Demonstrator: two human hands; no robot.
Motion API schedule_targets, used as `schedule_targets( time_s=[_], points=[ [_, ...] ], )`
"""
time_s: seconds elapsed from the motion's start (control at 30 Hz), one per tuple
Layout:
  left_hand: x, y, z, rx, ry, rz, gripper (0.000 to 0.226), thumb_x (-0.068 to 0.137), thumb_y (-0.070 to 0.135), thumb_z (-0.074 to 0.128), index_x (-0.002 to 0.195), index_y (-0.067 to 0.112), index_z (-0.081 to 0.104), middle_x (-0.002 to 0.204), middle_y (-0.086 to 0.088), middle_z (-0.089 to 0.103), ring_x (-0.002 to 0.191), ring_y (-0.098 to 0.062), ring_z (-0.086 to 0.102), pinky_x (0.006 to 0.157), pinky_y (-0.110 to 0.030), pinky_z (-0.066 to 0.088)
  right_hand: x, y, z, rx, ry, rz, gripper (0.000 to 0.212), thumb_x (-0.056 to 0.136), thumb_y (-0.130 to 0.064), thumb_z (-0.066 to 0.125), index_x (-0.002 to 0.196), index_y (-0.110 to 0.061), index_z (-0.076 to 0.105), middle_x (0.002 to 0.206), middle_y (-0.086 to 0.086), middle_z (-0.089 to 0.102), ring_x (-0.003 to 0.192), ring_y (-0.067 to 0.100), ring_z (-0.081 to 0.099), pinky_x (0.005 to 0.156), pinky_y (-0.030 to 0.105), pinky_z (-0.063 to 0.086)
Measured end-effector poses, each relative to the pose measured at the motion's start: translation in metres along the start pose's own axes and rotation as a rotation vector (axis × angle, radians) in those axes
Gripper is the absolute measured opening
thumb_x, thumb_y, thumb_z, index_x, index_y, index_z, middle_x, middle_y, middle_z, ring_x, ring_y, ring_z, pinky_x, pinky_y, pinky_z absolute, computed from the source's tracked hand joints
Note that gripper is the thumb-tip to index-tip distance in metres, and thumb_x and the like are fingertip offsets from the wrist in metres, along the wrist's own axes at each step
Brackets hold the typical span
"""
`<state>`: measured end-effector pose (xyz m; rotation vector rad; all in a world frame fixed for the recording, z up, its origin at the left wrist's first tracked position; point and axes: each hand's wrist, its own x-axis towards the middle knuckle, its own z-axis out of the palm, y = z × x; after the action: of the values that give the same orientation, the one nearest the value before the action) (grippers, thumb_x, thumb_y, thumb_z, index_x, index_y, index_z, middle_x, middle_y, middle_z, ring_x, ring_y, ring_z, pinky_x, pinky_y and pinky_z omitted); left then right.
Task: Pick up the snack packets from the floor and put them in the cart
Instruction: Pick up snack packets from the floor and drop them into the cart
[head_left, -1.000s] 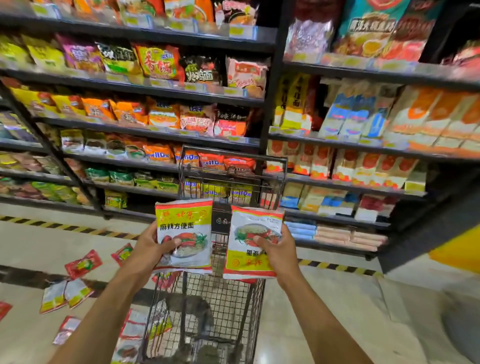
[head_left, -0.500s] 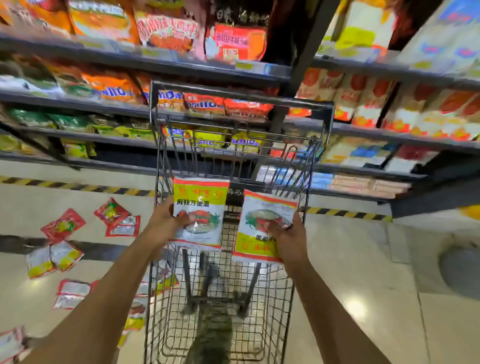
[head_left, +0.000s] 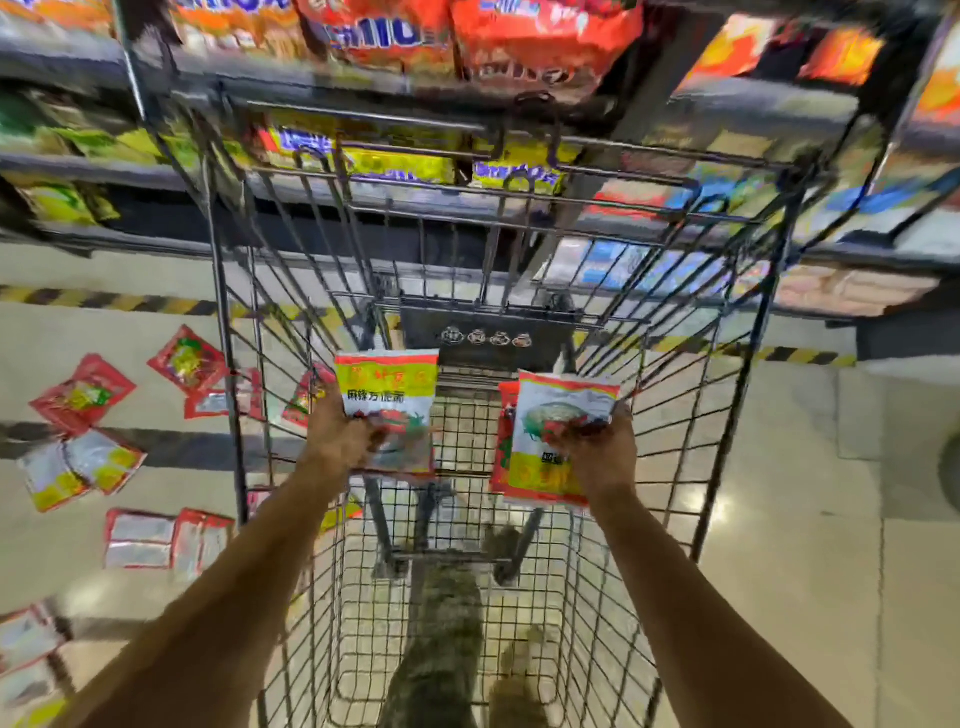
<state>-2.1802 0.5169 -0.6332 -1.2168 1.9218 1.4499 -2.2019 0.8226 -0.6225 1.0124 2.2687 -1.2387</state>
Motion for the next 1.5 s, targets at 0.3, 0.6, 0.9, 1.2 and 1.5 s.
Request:
schedule_targets(
  time_s=[0.3,0.6,0.9,1.2,1.5],
  points=[
    [0.069,-0.049,0.032,0.173,0.143,-0.147,0.088,0.06,0.042,0.086,0.14,0.027,0.052,0.131,-0.009,0.067,0.113,-0.036,0.067,0.099,-0.047,0.055,0.039,0.037,0.046,-0.139,-0.036,0.048,0.049,0.082,0.006,0.079,0.125,0.003,0.054,0.12,0.018,0.068,0.103,0.026,0.063,0.07,0.009,0.051],
    [0.028,-0.032,0.049,0.306,0.284,0.032,0.093,0.077,0.014,0.081,0.153,0.026,0.029,0.139,-0.006,0.059,0.13,-0.032,0.053,0.107,-0.048,0.047,0.027,0.05,0.052,-0.496,0.093,-0.17,0.041,0.097,-0.023,0.06,0.134,-0.027,0.043,0.129,0.002,0.056,0.125,0.027,0.056,0.095,0.041,0.052],
    [-0.062,0.011,0.017,0.9,0.147,0.406,0.07,0.087,0.048,0.037,0.147,0.012,0.041,0.144,-0.021,0.045,0.133,-0.043,0.042,0.103,-0.055,0.046,-0.048,-0.003,-0.001,-0.777,0.072,-0.561,0.057,0.089,-0.024,0.065,0.142,-0.008,0.05,0.14,0.02,0.054,0.127,0.039,0.051,0.097,0.053,0.054],
    [-0.254,0.029,-0.039,1.16,0.227,0.602,0.08,0.087,0.07,0.035,0.157,0.032,0.025,0.16,-0.007,0.032,0.146,-0.032,0.033,0.113,-0.053,0.039,-0.18,-0.058,-0.098,-0.88,0.004,-0.857,0.074,0.083,-0.055,0.033,0.14,-0.014,0.058,0.147,0.022,0.054,0.134,0.048,0.051,0.104,0.057,0.049],
    [-0.471,-0.08,-0.114,0.957,0.549,0.45,0.086,0.091,0.078,0.038,0.162,0.036,0.013,0.17,-0.004,0.019,0.155,-0.033,0.017,0.12,-0.057,0.024,-0.37,-0.04,-0.184,-1.063,-0.077,-1.219,0.068,0.096,-0.058,0.051,0.152,-0.023,0.038,0.159,0.013,0.036,0.147,0.037,0.029,0.113,0.052,0.038]
  ],
)
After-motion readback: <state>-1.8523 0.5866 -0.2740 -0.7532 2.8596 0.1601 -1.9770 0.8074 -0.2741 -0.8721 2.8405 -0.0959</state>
